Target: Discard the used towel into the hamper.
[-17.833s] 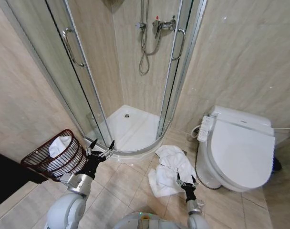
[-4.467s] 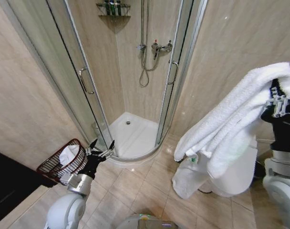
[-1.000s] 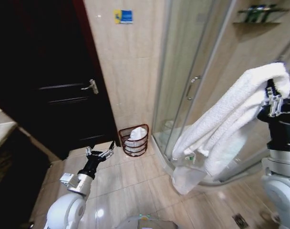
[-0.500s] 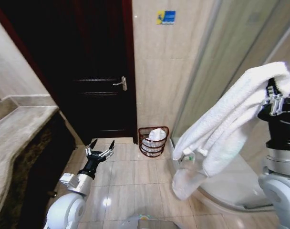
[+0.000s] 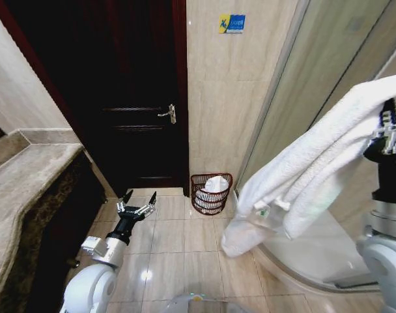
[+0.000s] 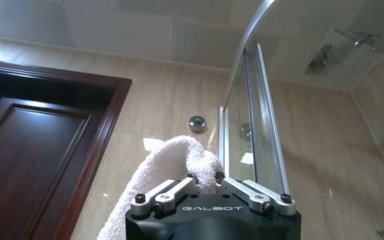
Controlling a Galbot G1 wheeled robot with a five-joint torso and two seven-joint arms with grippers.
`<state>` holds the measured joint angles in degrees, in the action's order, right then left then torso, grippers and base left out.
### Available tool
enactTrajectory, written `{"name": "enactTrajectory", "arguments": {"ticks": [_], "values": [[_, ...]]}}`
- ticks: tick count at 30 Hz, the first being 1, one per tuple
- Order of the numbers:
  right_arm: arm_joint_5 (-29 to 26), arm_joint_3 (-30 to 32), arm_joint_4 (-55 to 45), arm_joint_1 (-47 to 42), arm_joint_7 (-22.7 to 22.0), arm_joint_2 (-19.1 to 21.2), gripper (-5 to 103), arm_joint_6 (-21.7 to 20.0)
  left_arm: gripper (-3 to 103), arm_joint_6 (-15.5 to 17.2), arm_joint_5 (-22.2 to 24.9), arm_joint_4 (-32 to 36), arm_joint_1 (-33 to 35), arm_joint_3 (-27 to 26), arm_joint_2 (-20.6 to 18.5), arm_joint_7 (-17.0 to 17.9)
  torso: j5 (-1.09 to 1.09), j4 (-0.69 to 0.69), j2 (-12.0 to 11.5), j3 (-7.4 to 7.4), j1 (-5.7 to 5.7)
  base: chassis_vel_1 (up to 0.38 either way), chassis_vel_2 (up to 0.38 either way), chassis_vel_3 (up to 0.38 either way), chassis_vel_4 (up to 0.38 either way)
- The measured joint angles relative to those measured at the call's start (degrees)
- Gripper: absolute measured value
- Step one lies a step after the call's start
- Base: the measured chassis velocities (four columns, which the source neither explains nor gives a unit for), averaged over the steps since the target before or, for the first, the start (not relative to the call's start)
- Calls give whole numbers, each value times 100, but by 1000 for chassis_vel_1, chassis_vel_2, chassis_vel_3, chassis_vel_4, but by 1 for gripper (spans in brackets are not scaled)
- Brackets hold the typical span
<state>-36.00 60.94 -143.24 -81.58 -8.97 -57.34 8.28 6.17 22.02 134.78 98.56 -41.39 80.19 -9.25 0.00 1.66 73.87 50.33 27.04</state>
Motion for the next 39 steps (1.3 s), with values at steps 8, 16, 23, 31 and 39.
{"name": "enactTrajectory", "arguments": {"ticks": [8, 16, 23, 31, 39], "values": [[11, -2, 0, -10, -6, -11, 3, -9, 99, 0, 0, 0, 0, 0, 0, 0, 1, -1, 0, 0, 0, 39, 48, -49, -49], [13, 14, 0, -33, -7, -12, 3, -9, 99, 0, 0, 0, 0, 1, 0, 0, -1, 1, -1, 0, 0, 175, 164, -173, -161], [11, 19, 0, -35, -12, -9, 3, -9, 99, 0, 0, 0, 0, 1, 0, -1, 1, 1, -1, 0, 0, 260, 259, -260, -268], [8, 20, 1, -35, -16, -9, 3, -11, 99, 0, 0, 0, 0, 0, 0, 0, -4, 1, -1, 0, 0, 314, 344, -329, -337], [6, 20, -1, -34, -17, -10, 3, -11, 99, 0, 0, 0, 0, 0, -1, 0, 5, -3, 1, -2, -3, 340, 337, -336, -332]]}}
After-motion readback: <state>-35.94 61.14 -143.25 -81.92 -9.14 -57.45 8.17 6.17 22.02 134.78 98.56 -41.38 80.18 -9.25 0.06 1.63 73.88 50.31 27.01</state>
